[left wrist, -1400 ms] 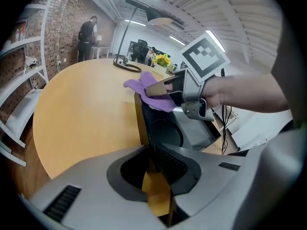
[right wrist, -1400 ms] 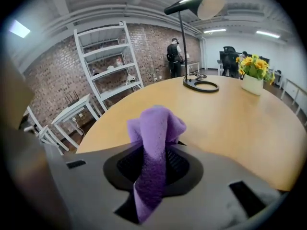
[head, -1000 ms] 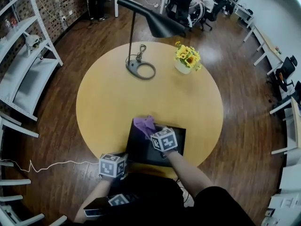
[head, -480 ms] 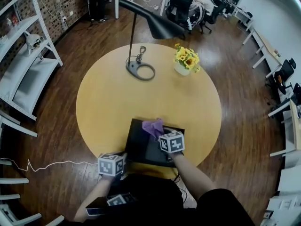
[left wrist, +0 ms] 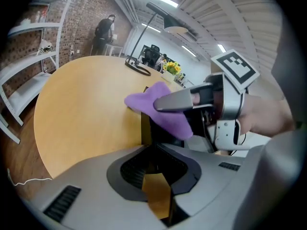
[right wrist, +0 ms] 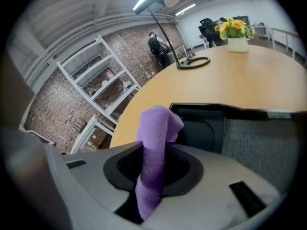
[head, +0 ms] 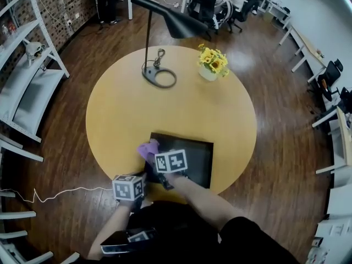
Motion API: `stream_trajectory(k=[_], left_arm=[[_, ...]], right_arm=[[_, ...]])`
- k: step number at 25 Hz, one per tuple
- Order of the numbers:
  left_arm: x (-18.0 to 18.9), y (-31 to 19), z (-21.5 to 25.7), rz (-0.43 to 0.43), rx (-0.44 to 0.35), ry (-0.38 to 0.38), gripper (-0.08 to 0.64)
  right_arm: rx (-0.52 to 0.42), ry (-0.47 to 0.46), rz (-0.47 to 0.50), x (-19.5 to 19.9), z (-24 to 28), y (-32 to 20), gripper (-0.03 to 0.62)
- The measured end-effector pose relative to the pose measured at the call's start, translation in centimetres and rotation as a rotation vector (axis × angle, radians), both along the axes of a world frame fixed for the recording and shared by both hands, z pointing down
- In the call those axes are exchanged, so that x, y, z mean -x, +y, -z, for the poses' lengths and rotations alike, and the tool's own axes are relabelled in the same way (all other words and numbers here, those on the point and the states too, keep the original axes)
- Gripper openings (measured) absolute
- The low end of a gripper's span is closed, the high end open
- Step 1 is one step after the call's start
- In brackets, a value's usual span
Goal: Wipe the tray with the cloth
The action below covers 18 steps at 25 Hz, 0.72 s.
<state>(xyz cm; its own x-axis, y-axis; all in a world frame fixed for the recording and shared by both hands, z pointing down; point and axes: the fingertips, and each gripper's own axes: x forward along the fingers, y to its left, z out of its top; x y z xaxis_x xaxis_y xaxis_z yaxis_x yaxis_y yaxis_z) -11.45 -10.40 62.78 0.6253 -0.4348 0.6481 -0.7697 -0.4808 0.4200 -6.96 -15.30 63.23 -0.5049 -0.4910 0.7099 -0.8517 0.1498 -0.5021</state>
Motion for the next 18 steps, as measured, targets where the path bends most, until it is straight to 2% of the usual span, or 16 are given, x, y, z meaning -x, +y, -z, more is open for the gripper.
stream_trajectory(k=[2,6,9,13,16,18], left_arm=[[-0.1,-0.1,0.0,0.0,0.003,-0.002,0.046],[0.1,-0.2,-0.2,0.017,0.014,0.006,0.046],[0.2,-0.2,-0.1,0.027,0.027,0.021,0.048],[0.2,-0.3,-0.2,0.032,0.034,0.026,0.048],[0.2,-0.3,0.0,0.029,0.03,0.033,0.049],[0.2,-0.4,0.1,0.032,0.031,0.039,0.051]], right_arm=[[-0.015,0.056,0.017,-0.1,-0.9,0.5,0.094],[-0.05,0.192,0.13,-2.1,-1.7,1.2,0.094],[-0.1,0.238,0.166,-4.2,-1.6,2.1,0.095],[-0.115,0.199,0.142,-6.8,-1.5,3.5,0.095],[-0.084,0.134,0.091,-8.0,-1.9,4.3,0.095],[-0.048,0.138,0.076,-9.0,-2.5,5.1,0.095]])
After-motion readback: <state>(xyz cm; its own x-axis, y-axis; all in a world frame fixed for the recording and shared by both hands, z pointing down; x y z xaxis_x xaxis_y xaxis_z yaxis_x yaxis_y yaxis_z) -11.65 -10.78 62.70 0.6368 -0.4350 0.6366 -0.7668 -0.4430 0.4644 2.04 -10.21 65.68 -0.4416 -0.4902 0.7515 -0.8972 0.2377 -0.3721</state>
